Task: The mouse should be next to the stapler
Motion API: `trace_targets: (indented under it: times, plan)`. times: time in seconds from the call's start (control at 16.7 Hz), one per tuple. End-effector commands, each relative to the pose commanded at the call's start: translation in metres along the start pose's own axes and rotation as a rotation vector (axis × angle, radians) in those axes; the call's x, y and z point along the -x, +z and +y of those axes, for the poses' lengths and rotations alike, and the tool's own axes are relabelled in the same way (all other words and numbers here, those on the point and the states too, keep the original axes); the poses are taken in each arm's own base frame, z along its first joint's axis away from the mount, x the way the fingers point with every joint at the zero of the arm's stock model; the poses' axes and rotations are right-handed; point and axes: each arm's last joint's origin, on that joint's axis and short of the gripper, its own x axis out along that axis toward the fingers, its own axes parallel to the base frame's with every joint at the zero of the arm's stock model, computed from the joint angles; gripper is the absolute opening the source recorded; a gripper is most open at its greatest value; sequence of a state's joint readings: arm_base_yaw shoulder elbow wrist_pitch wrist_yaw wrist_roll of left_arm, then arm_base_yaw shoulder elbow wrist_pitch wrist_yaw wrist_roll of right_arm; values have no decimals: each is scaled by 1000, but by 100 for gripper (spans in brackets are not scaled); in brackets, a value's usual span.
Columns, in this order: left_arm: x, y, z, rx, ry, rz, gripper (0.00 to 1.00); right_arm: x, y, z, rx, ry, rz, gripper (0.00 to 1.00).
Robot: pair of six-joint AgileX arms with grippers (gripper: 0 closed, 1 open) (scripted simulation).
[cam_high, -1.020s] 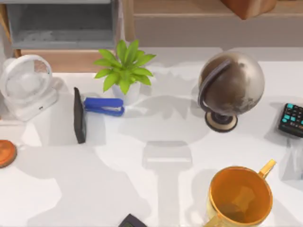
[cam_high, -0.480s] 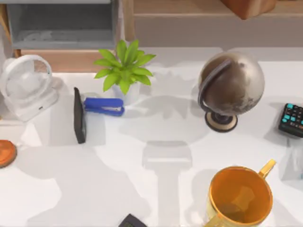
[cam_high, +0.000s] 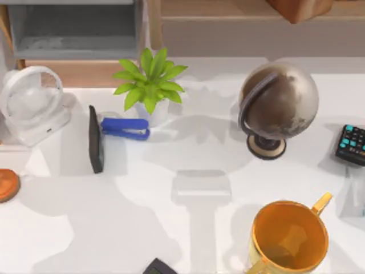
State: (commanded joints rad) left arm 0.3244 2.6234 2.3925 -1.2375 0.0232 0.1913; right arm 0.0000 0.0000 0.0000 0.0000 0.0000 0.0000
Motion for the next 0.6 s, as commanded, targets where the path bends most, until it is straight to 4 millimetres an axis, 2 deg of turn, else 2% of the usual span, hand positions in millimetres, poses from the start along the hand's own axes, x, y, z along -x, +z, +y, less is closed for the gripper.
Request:
trace_targets:
  times: [0.12, 0.24, 0.42, 0.6]
  plan:
    - [5, 0, 1, 4, 2, -8, 0, 0, 0, 0, 0, 0, 0, 100]
    - [24, -2, 3, 20, 9, -31, 0, 0, 0, 0, 0, 0, 0, 100]
    - [67, -9, -3, 38, 25, -87, 0, 0, 0, 0, 0, 0, 0, 100]
    - [113, -20, -30, 27, 33, -159, 0, 0, 0, 0, 0, 0, 0, 100]
